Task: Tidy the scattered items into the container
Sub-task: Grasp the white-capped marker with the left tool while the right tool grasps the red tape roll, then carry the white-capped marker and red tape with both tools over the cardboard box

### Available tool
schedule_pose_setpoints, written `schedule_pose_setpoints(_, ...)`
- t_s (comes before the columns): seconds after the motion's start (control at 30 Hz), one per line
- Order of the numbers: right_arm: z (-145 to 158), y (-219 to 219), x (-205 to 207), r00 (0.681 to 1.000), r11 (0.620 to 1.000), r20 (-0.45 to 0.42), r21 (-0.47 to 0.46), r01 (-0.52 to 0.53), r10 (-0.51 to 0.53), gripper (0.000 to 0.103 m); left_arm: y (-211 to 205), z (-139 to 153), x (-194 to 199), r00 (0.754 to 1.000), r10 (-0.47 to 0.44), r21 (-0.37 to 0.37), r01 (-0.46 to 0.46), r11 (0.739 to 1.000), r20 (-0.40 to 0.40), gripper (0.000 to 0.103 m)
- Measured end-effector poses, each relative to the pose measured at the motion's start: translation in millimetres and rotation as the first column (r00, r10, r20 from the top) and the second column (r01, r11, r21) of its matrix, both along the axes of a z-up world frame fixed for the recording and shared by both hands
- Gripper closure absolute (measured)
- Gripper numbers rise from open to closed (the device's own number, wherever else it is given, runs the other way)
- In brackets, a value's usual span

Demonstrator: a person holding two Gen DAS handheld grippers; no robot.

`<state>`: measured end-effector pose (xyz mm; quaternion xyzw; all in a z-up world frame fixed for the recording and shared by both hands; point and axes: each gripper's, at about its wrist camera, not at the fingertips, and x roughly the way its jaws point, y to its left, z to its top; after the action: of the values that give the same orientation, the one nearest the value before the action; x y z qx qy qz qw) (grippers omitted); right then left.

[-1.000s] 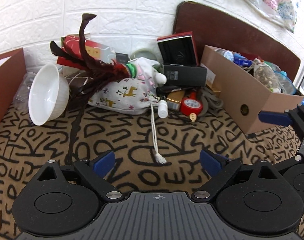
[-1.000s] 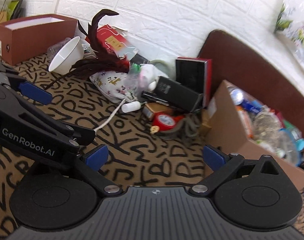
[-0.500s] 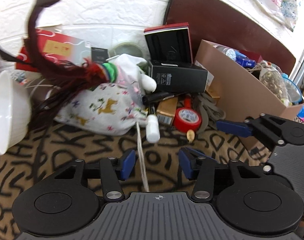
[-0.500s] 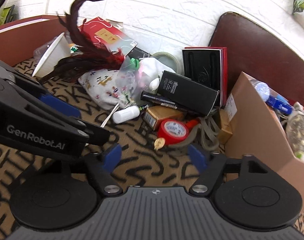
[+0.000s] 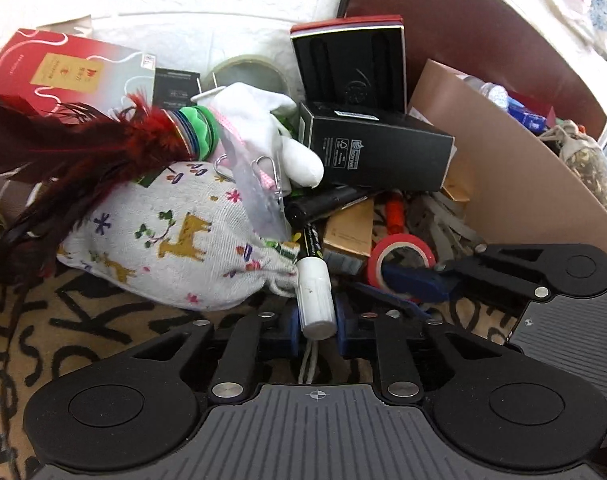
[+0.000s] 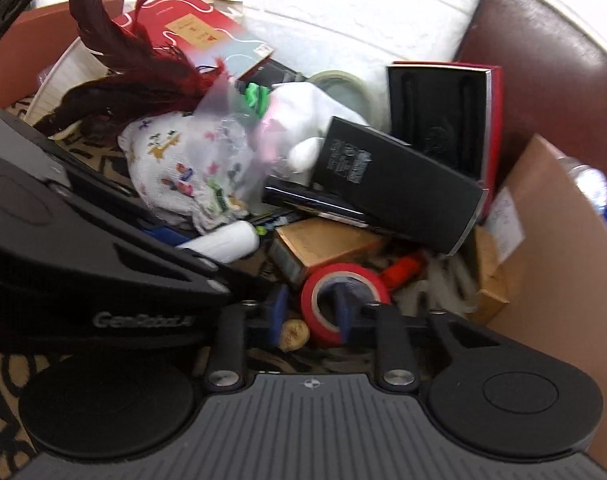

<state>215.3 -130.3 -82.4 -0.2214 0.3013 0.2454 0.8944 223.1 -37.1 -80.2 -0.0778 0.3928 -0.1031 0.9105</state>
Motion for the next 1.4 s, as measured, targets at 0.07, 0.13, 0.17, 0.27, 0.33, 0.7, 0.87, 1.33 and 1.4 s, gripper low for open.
schedule_pose_setpoints(0.07,0.9,-0.6,-9.6,1.0,1.0,-0.006,0.003,-0.021,0.021,0.087,2.0,1.5,-10.9,1.0,-0.007,-0.005,0.007,1.0,0.001,0.089)
schedule_pose_setpoints(0.13,1.4,-2.1,-25.1,0.999,0.999,-0.006,-0.004,-0.051,0.051,0.088,4.7,2.8,-24.0,1.0,-0.013,-0.021,0.013,1.0,-0.004,0.09)
schedule_pose_setpoints(0.17,2.3,-3.2,-34.2,0.998,0.998,-0.015,0.002,-0.065,0.065,0.088,5.4,3.5,-32.7,1.0,-0.018,-0.024,0.018,1.0,-0.003,0.089)
schedule_pose_setpoints(0.27,3.9,-4.4,-64.9,0.995,0.995,-0.035,0.007,-0.096,0.096,0.088,5.4,3.5,-65.8,0.999,-0.04,0.003,0.04,0.999,-0.009,0.09)
schedule_pose_setpoints(0.33,5.6,-6.5,-86.9,0.992,0.993,-0.052,0.018,-0.117,0.117,0.088,7.6,3.9,-89.6,0.999,-0.051,0.016,0.051,0.999,-0.018,0.089)
schedule_pose_setpoints(0.7,29.8,-30.6,-201.4,0.972,0.983,-0.156,0.08,-0.164,0.174,0.088,16.8,8.7,-213.3,0.992,-0.093,0.048,0.097,0.994,-0.081,0.089)
schedule_pose_setpoints(0.87,42.7,-40.4,-233.4,0.979,0.982,-0.109,0.105,-0.158,0.17,0.074,14.5,10.7,-238.0,0.995,-0.073,0.097,0.079,0.992,-0.062,0.048)
schedule_pose_setpoints(1.33,43.1,-60.6,-209.4,0.995,0.984,-0.096,0.17,0.052,-0.036,0.065,2.8,8.3,-222.8,0.995,-0.081,0.109,0.087,0.99,-0.054,0.05)
schedule_pose_setpoints(1.4,40.8,-58.7,-204.1,0.995,0.984,-0.099,0.169,0.051,-0.034,0.065,3.3,6.3,-219.2,0.995,-0.075,0.106,0.081,0.991,-0.06,0.053)
